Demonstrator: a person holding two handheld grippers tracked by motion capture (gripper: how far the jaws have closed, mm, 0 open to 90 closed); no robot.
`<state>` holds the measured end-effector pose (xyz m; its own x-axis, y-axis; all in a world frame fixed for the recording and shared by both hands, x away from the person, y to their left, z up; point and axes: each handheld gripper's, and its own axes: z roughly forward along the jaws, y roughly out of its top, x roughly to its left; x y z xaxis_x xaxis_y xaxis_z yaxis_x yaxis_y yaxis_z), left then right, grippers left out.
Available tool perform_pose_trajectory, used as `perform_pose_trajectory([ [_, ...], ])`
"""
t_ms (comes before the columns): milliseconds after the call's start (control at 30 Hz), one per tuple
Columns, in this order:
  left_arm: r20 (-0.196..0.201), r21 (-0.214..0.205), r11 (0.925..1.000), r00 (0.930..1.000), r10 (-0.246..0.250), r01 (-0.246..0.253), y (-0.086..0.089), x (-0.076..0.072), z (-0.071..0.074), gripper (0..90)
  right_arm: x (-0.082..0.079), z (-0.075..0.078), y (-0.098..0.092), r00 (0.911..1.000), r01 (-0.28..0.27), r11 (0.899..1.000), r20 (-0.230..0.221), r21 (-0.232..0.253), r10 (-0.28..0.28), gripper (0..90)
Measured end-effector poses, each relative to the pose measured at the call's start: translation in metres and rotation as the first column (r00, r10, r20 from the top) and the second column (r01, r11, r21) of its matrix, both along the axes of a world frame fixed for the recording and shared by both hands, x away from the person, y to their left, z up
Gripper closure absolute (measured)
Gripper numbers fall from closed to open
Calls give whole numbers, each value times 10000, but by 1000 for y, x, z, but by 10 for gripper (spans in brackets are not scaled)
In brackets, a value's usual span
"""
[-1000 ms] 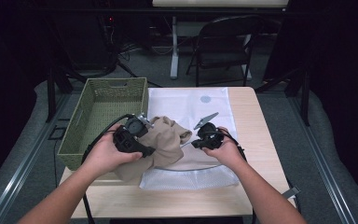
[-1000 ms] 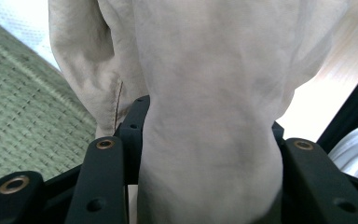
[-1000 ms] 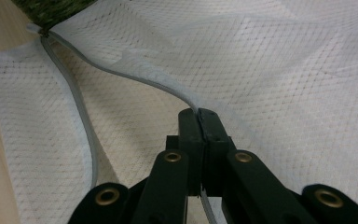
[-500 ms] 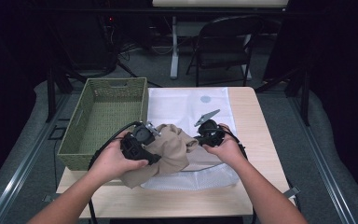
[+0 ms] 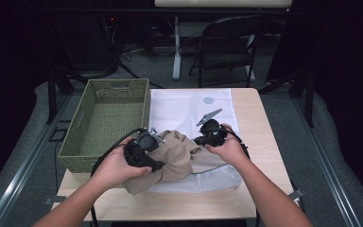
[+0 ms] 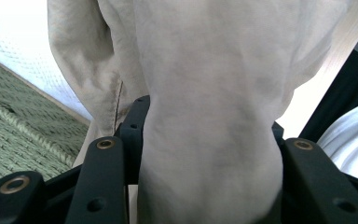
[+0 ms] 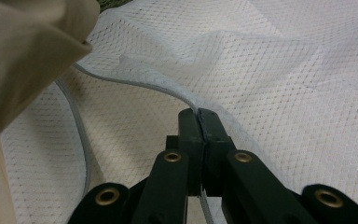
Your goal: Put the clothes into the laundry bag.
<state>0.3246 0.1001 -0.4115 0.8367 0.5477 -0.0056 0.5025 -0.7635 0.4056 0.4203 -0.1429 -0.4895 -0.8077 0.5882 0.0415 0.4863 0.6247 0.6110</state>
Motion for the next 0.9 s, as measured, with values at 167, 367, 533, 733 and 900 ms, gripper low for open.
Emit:
perform_pose_trajectory([
  [167,-25,8,10000,10000,-69,69,-2,-2,-3,529,4,4,1,10000,-8,10000,-27,6,8,891],
  [367,-137,-124,9998,9998,-150,148,-8,-4,-8,529,7,8,1,10000,21,10000,-32,-3,-21,892],
  [533,-215,-82,9994,9992,-332,330,-16,-7,-16,529,7,11,1,10000,32,10000,-29,-2,-32,891],
  [733,-359,-3,9992,9985,-412,412,-24,-7,-29,529,6,12,0,9999,83,9999,81,99,-84,891],
  [900,-491,-23,9993,9980,-386,385,-28,-7,-42,530,4,11,-2,9998,134,9998,166,145,-136,891],
])
